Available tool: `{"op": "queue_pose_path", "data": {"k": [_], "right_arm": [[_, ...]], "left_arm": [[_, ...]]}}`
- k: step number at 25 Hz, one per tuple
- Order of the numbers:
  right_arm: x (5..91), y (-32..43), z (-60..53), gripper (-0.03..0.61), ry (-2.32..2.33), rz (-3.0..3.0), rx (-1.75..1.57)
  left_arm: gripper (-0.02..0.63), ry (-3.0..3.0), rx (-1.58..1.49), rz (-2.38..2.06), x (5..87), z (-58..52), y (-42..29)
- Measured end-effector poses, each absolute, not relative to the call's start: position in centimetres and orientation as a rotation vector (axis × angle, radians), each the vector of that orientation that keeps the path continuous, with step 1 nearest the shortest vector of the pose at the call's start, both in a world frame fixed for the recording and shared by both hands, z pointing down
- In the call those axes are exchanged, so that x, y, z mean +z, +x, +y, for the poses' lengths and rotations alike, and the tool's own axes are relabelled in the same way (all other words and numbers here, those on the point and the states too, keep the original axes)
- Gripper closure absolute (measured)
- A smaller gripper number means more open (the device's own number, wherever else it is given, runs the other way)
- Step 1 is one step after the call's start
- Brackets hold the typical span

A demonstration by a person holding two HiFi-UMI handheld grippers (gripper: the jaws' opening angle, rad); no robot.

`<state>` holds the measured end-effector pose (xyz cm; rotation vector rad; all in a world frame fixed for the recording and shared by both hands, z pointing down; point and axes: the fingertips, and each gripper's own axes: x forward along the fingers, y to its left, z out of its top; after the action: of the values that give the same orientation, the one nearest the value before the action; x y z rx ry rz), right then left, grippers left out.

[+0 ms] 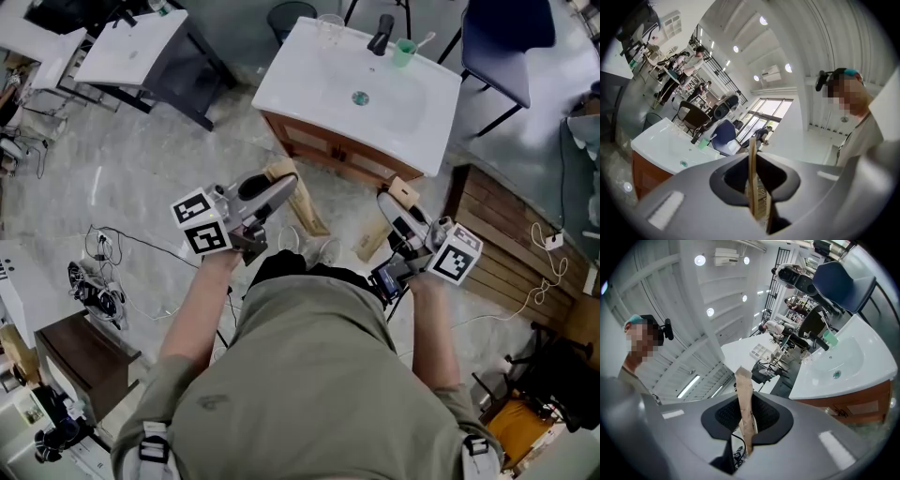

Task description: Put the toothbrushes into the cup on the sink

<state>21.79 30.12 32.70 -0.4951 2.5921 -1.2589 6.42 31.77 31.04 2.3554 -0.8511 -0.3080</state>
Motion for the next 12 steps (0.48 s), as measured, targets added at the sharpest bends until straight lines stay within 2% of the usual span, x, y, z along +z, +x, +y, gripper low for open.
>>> {"op": "queue_pose_path", "data": {"k": [12], "right_arm": [[33.4,20.7,28.8,0.525,-0.502,2.612,-1.28]], "left_arm": [[0.571,2.331,-0.314,-0.859,32.1,30.7,5.3]]}}
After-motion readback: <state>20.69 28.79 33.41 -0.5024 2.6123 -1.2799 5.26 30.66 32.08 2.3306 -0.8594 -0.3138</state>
